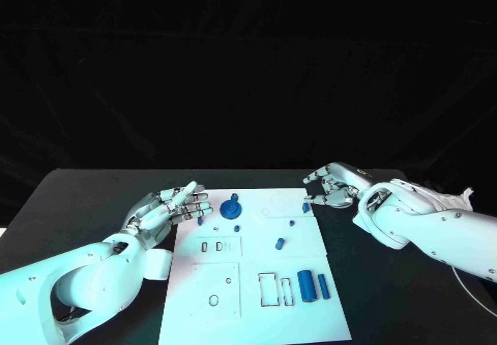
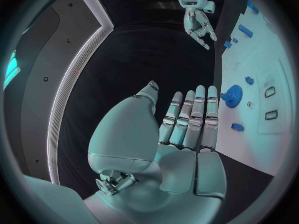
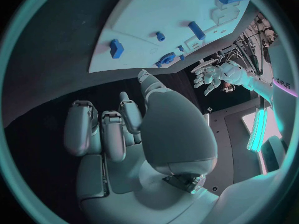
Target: Assemble the parts on the task board
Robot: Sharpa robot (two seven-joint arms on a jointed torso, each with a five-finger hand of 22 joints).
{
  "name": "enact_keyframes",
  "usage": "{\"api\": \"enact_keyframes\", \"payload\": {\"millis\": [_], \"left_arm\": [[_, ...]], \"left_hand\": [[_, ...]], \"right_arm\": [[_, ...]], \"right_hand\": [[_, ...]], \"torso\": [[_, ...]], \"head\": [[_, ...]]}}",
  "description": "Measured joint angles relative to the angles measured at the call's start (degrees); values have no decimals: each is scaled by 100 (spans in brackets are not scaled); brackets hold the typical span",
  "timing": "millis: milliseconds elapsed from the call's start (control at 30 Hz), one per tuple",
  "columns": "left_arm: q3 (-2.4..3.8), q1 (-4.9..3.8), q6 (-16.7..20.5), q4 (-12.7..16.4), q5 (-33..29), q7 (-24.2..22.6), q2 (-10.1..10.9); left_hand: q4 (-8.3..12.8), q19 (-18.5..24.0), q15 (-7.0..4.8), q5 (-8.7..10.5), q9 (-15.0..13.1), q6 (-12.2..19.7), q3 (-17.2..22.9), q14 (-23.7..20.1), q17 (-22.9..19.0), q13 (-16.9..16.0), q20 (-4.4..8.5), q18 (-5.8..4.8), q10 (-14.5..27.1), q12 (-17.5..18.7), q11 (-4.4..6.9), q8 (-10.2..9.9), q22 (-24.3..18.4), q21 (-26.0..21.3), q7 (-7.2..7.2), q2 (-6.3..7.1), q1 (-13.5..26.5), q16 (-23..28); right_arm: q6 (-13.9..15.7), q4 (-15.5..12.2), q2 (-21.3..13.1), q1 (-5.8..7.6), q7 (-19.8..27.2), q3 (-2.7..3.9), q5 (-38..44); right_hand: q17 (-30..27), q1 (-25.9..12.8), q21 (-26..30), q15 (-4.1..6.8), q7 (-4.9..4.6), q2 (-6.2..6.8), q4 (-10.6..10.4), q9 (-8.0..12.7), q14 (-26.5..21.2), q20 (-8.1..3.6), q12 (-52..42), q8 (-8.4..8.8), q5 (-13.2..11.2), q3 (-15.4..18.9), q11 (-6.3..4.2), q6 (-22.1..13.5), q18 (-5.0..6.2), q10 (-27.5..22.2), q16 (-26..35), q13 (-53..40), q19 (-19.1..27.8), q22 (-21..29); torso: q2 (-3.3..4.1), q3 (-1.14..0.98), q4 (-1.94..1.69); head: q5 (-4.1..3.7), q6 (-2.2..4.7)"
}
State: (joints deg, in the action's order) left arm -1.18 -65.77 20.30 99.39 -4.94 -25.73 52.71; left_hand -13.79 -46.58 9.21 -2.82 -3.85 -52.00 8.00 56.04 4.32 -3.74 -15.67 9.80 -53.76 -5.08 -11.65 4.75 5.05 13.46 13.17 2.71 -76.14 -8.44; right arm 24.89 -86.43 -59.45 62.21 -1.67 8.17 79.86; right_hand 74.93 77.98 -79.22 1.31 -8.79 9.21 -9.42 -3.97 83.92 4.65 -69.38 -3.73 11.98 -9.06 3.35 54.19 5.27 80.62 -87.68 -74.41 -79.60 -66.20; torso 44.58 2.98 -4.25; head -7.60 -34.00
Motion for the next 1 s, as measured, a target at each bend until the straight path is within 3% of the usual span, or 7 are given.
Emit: {"api": "enact_keyframes", "payload": {"millis": [333,1000], "left_arm": [[-2,6,-10,-30,0,3,-23],[-3,15,-21,-52,0,6,-23]], "left_hand": [[0,0,0,0,0,0,0,0,0,0,0,0,0,0,0,0,0,0,0,0,0,0],[0,0,0,0,0,1,0,0,1,0,0,0,0,0,0,0,1,0,0,0,0,0]], "right_arm": [[-339,476,126,-133,390,0,-284],[-577,872,417,-246,611,0,-321]], "right_hand": [[-1,266,-41,-20,11,-116,168,-26,21,20,-246,0,16,11,17,34,1,64,-32,-59,-20,-97],[-2,477,-90,-20,32,-279,363,-56,21,40,-429,-68,33,-152,-12,289,1,134,-77,-69,-40,-201]], "torso": [[3,-7,-7],[4,-11,-8]], "head": [[-34,-10],[7,-65]]}}
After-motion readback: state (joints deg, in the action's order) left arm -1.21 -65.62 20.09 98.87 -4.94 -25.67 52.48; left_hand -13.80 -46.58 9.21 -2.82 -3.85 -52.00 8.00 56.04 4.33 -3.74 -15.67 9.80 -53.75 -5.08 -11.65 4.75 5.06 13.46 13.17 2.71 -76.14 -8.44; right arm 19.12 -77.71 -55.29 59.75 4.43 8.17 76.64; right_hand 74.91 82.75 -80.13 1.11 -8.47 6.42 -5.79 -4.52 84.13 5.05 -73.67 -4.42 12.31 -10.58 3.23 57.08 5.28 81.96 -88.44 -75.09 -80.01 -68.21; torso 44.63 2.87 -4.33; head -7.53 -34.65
